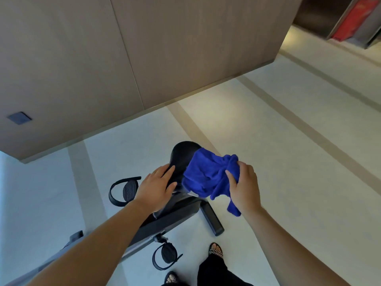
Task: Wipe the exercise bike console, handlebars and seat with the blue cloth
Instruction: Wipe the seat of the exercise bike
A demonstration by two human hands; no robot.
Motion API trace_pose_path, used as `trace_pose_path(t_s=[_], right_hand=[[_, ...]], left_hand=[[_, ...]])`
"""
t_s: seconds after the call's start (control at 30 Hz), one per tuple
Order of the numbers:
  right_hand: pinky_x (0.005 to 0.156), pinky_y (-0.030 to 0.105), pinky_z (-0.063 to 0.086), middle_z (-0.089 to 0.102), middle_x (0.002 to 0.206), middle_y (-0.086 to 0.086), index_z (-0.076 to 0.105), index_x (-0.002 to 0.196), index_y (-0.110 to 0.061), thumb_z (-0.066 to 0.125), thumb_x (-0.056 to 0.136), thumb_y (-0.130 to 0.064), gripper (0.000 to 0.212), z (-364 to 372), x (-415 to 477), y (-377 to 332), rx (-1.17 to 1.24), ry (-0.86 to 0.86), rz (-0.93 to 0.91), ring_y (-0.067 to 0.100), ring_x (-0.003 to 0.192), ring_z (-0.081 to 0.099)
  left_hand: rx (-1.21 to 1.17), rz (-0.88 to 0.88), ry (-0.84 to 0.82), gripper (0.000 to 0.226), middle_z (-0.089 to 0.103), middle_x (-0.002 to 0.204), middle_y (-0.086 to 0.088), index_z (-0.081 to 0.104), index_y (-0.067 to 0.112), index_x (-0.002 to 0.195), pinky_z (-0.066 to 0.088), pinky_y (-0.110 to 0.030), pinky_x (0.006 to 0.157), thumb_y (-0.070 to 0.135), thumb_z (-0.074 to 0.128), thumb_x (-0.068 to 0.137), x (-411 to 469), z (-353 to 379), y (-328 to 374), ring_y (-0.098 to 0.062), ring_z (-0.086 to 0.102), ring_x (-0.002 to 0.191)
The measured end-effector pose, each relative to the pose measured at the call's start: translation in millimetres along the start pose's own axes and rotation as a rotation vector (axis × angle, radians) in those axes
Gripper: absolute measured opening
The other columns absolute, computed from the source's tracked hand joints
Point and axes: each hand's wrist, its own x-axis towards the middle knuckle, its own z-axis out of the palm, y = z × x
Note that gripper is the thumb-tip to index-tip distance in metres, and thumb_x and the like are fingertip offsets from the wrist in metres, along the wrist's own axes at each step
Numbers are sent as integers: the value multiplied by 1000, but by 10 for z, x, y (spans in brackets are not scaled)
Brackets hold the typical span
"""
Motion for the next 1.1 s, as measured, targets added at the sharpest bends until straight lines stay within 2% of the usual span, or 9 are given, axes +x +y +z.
trace_pose_path(t_s=[0.13,0.27,0.37,0.43,0.53,0.6,0.8,1.0,1.1], right_hand=[[91,39,44,52,123,13,50,122,-6,53,94,-22,33,-141,33,-213,104,156,-47,31,108,49],[98,39,40,52,125,15,53,122,-1,54,92,-14,33,-250,113,-401,116,157,-264,33,113,47],[99,33,36,48,131,13,53,125,-6,51,91,-24,38,-210,125,-558,72,132,-464,31,119,44],[103,39,34,38,141,13,47,133,-16,52,90,-35,48,-83,112,-645,-31,62,-536,30,128,36],[108,53,24,13,155,10,18,147,-29,45,87,-59,73,234,2,-677,-291,-148,-429,32,141,15],[111,52,21,6,157,8,8,148,-25,44,87,-60,79,453,-114,-612,-374,-244,-356,30,143,9],[110,58,19,4,158,11,5,149,-17,36,95,-49,71,688,-242,-513,-494,-284,-275,34,144,7],[115,53,12,-1,159,10,-3,149,-17,37,97,-44,71,739,-38,-495,-473,-371,-258,28,146,1],[115,51,12,3,159,9,2,149,-17,38,97,-41,68,765,139,-537,-456,-387,-252,26,146,3]], left_hand=[[-52,-20,11,55,24,153,-1,20,20,146,26,-34,110,38,34,97,-113,-53,-60,-18,23,139],[-87,-31,41,54,25,153,-2,20,20,146,27,-36,111,38,34,96,-180,-88,-72,-20,23,139],[-108,-35,64,55,25,152,-2,20,20,146,28,-37,111,38,35,96,-231,-90,-76,-19,23,139],[-121,-46,79,56,24,153,-1,19,20,146,26,-35,111,38,36,96,-268,-90,-80,-18,22,139],[-152,-64,90,57,23,153,0,16,20,146,26,-33,110,36,37,96,-304,-96,-72,-18,22,139],[-152,-52,96,58,24,153,1,14,21,147,30,-34,109,36,37,96,-310,-98,-53,-16,23,138],[-110,21,74,58,9,157,4,9,25,147,30,-33,110,30,37,97,-176,-11,121,-15,14,142],[-64,28,-39,61,-5,157,-2,1,23,147,16,-30,114,30,37,98,115,140,247,-20,0,144],[-76,7,-42,60,-5,157,-2,0,23,147,22,-28,112,24,36,99,279,148,233,-20,3,144]])
